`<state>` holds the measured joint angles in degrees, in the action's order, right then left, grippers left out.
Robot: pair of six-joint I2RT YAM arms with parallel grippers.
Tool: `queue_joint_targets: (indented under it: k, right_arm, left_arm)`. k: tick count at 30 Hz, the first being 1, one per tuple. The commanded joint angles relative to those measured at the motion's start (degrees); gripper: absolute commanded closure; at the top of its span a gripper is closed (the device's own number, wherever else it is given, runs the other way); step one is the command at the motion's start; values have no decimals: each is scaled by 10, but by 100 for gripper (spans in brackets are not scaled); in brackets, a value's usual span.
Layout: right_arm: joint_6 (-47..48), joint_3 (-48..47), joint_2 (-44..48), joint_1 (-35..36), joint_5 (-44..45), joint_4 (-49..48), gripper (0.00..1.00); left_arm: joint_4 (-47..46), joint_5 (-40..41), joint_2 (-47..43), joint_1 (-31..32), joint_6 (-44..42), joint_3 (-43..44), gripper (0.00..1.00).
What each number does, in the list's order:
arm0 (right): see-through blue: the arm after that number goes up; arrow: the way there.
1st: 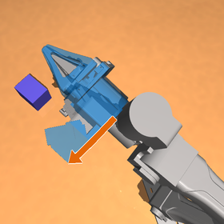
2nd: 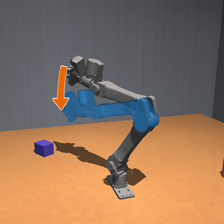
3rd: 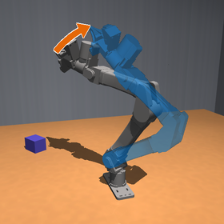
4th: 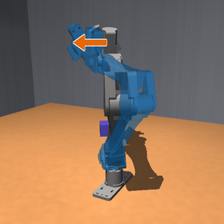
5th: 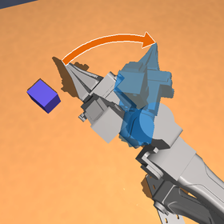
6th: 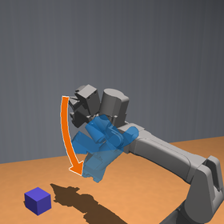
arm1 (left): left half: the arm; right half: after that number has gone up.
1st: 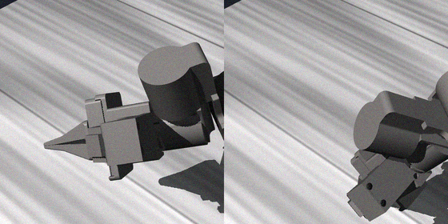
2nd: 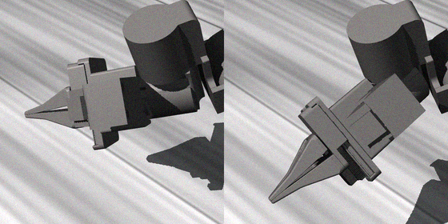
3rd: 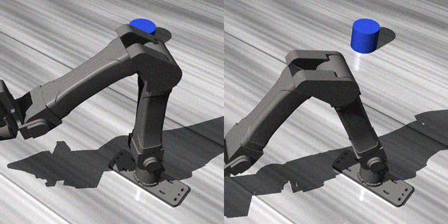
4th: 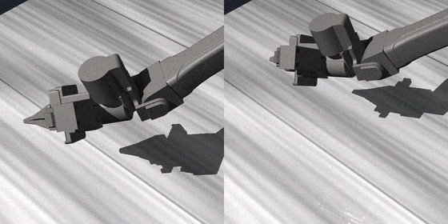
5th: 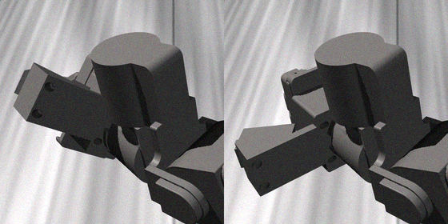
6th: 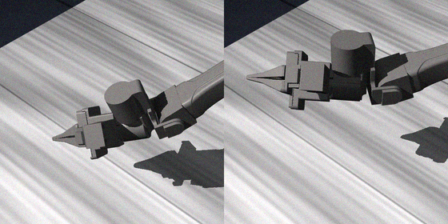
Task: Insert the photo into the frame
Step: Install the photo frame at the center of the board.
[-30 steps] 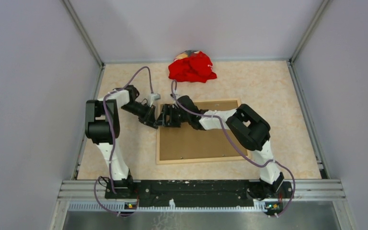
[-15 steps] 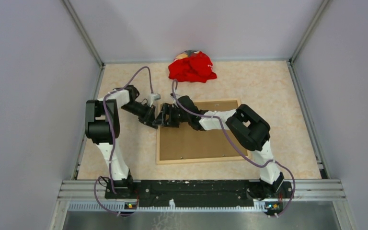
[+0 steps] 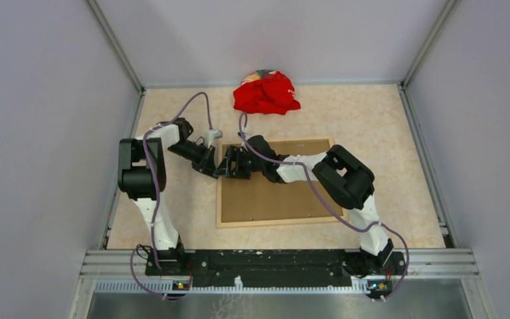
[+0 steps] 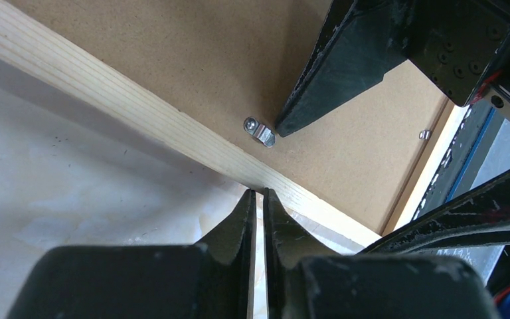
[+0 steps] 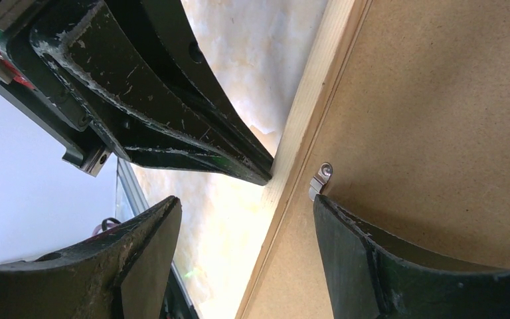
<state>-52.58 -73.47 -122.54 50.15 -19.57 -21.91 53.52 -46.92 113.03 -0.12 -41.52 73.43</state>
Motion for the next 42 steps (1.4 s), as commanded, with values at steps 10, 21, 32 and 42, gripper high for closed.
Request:
queue_joint_targets:
  k: [10,21,32,42]
  right_arm:
    - [-3,-13,-29,7,9,-14,27]
    - [-13,-28,-51,7,7,-13,27]
    - [-28,-37,-66,7,15,-22,27]
    - [-15,5,10,-1,18,-39,25]
  left_arm:
    - [-29,18,24,5,-24,8,89]
    - [-25,18,22,5,-28,8,89]
    - [-23,18,23,5,-31,9,89]
    - [-15,21,21,6,-36,14,90]
